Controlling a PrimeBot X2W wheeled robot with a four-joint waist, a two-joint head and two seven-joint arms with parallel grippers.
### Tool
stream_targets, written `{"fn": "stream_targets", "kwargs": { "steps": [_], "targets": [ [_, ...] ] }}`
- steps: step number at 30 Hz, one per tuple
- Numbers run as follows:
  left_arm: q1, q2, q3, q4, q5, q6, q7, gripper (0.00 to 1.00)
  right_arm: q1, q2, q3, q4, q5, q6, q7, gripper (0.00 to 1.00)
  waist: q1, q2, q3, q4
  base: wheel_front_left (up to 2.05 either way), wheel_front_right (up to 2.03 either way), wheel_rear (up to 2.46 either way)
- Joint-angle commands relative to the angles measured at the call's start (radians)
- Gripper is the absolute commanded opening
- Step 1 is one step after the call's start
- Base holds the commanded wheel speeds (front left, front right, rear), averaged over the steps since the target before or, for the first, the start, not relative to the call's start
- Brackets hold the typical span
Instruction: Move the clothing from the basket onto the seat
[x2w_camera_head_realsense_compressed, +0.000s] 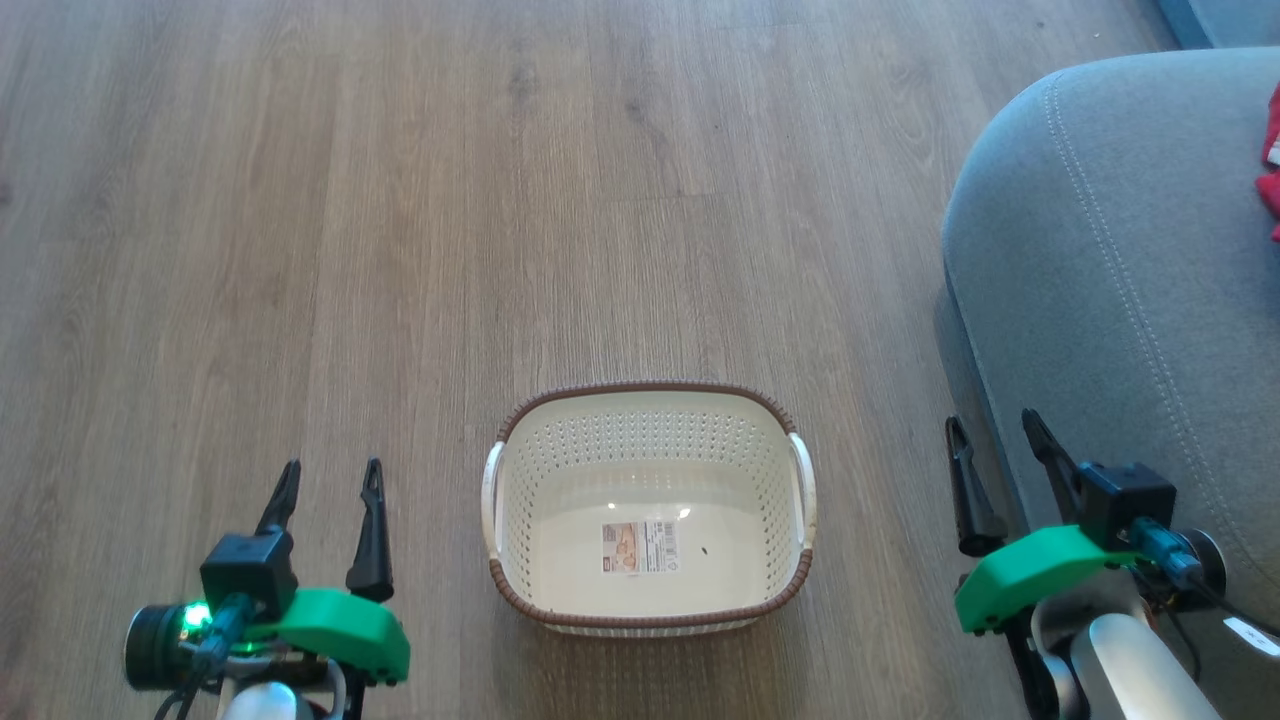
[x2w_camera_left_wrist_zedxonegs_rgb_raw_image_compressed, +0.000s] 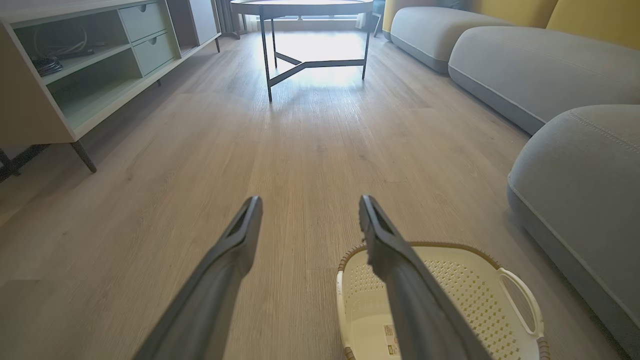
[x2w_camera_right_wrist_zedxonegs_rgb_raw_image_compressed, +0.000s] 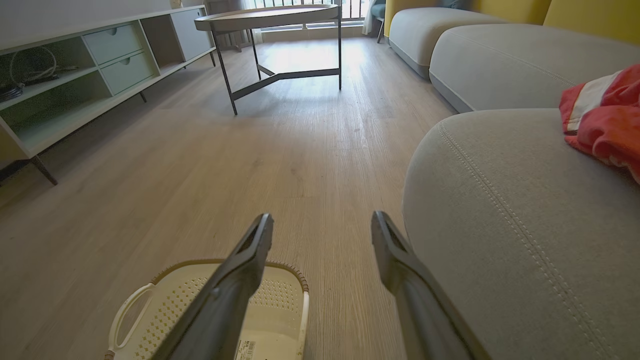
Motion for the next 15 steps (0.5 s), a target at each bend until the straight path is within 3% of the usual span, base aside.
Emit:
{"fn": "stream_targets", "kwargs": {
  "steps": [1, 14, 15],
  "targets": [
    [-0.03, 0.0, 0.037, -0.038, 0.007, -0.006, -0.005, 1.0, -0.02, -0.002, 0.014, -0.033, -0.005, 0.007, -0.005, 1.0, 0.0001, 0.0, -0.001, 0.0, 0.0, 0.0, 0.0],
    [-0.025, -0.001, 0.035, -0.051, -0.025, -0.015, -0.005, 1.0, -0.017, 0.002, 0.009, -0.045, -0.005, 0.007, -0.005, 1.0, 0.0001, 0.0, -0.005, -0.002, 0.0, 0.0, 0.0],
    [0.0, -0.002, 0.0, -0.015, -0.027, -0.016, 0.0, 0.0, 0.0, 0.004, -0.004, -0.005, -0.001, 0.0, 0.0, 0.0, 0.0001, 0.0, -0.005, -0.002, 0.0, 0.0, 0.0]
  ]
}}
